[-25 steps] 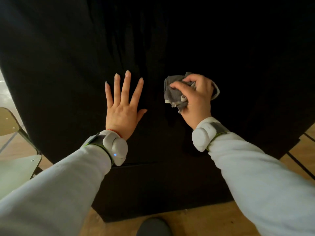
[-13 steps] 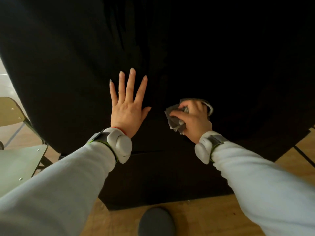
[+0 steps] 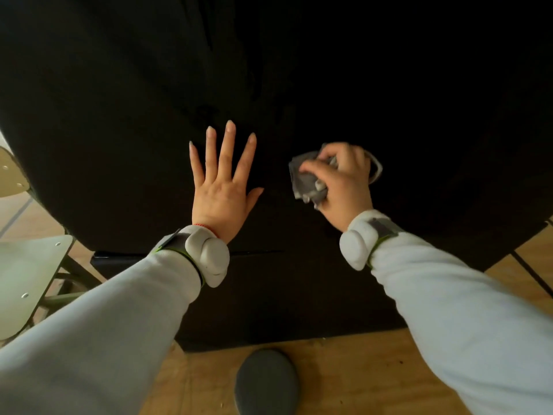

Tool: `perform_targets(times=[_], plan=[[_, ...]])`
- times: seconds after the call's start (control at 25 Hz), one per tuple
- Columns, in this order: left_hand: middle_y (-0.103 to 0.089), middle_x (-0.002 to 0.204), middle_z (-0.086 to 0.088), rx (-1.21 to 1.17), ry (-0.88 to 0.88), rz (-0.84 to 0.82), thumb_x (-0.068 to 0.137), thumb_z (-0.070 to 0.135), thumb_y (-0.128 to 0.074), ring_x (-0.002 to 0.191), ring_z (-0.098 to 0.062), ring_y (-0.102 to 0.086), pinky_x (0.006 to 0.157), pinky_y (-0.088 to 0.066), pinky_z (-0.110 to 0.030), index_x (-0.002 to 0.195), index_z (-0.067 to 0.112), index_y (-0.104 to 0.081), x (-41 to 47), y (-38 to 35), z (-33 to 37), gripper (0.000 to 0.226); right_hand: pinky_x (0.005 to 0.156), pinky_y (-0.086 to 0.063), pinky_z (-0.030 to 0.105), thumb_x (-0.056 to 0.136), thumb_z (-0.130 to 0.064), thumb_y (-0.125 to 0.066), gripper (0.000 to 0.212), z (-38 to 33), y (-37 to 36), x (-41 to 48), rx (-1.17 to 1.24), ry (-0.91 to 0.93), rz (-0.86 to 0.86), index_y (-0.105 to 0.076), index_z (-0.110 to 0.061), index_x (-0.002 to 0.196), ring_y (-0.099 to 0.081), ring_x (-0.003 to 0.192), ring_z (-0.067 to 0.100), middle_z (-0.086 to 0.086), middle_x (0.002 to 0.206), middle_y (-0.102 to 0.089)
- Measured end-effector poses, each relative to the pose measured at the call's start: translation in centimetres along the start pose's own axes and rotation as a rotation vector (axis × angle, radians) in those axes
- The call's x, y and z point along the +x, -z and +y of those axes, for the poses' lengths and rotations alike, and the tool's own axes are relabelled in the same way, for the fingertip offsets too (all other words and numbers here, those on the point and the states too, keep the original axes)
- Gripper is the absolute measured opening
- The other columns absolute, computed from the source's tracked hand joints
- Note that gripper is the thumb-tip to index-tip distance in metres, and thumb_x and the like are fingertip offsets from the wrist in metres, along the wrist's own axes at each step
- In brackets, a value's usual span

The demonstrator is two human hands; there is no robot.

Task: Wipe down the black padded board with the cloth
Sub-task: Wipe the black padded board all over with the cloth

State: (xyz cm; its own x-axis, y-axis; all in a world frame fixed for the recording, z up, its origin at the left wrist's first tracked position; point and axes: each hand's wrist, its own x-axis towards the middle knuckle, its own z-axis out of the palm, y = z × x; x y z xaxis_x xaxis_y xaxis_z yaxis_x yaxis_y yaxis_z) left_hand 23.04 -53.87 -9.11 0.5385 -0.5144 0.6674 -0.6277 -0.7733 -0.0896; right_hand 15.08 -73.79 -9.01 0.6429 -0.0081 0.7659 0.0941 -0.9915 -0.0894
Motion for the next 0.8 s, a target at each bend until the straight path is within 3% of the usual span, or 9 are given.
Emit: perform_targets(times=[0.12,0.24,0.32,0.44,0.52,0.68,0.8], plan=[[-0.006,0.155,-0.018,-0.001,-0.005,-0.004,0.086,0.036,-0.061,0.141,-0.040,-0.001,0.111,0.003,-0.056,0.149,0.019,-0.011,-0.7,-0.7,-0.1,0.082,0.078,-0.033,0.037,0.056,-0.016,-0.084,0.043,0.5,-2.0,-4.4,-0.018,0.032,-0.185,-0.068,-0.018,0.096,-0.039,0.097,0.026,0.008,0.103,-0.051],[-0.004,0.155,-0.017,0.012,-0.004,-0.013,0.085,0.037,-0.062,0.141,-0.040,0.000,0.111,0.004,-0.056,0.150,0.020,-0.008,-1.4,-1.3,-0.1,0.085,0.075,-0.034,0.039,0.054,-0.010,-0.083,0.039,0.3,-1.9,-5.3,0.021,0.007,-0.241,-0.070,-0.017,0.090,-0.038,0.093,0.024,0.009,0.097,-0.056],[-0.004,0.154,-0.017,0.023,-0.008,-0.018,0.084,0.037,-0.064,0.140,-0.040,0.000,0.111,0.003,-0.057,0.150,0.020,-0.007,-1.6,-1.6,-0.2,0.089,0.075,-0.036,0.039,0.058,-0.006,-0.076,0.036,-0.4,-0.6,-4.0,0.079,-0.003,-0.149,-0.070,-0.015,0.092,-0.038,0.093,0.023,0.010,0.099,-0.053],[-0.004,0.153,-0.018,0.033,0.000,-0.009,0.082,0.038,-0.066,0.140,-0.041,-0.002,0.110,0.003,-0.057,0.149,0.019,-0.008,-1.7,-1.8,-0.2,0.091,0.082,-0.036,0.036,0.070,-0.017,-0.060,0.032,-1.0,1.2,-0.3,0.104,-0.066,0.128,-0.068,-0.017,0.101,-0.038,0.099,0.023,0.002,0.111,-0.039],[-0.004,0.153,-0.017,0.034,-0.001,0.004,0.082,0.038,-0.065,0.140,-0.041,-0.002,0.110,0.003,-0.057,0.149,0.019,-0.009,-1.6,-1.9,-0.2,0.089,0.084,-0.037,0.037,0.068,-0.016,-0.063,0.036,-1.1,0.7,0.6,0.074,-0.110,0.201,-0.066,-0.019,0.104,-0.038,0.101,0.023,0.000,0.112,-0.035],[-0.004,0.153,-0.017,-0.001,0.009,0.014,0.086,0.039,-0.060,0.140,-0.041,0.000,0.111,0.005,-0.056,0.149,0.018,-0.011,-1.7,-2.2,-0.2,0.082,0.079,-0.039,0.042,0.056,-0.011,-0.078,0.050,-0.8,-3.3,-4.6,0.038,-0.088,-0.078,-0.066,-0.019,0.104,-0.039,0.101,0.028,0.004,0.111,-0.040],[-0.003,0.153,-0.017,0.006,-0.005,-0.007,0.086,0.039,-0.061,0.140,-0.041,-0.001,0.111,0.003,-0.057,0.149,0.018,-0.012,-2.6,-2.8,-0.1,0.083,0.074,-0.036,0.038,0.045,-0.010,-0.086,0.048,-0.4,-5.2,-8.5,0.018,-0.054,-0.283,-0.069,-0.020,0.089,-0.038,0.094,0.024,0.008,0.100,-0.053]])
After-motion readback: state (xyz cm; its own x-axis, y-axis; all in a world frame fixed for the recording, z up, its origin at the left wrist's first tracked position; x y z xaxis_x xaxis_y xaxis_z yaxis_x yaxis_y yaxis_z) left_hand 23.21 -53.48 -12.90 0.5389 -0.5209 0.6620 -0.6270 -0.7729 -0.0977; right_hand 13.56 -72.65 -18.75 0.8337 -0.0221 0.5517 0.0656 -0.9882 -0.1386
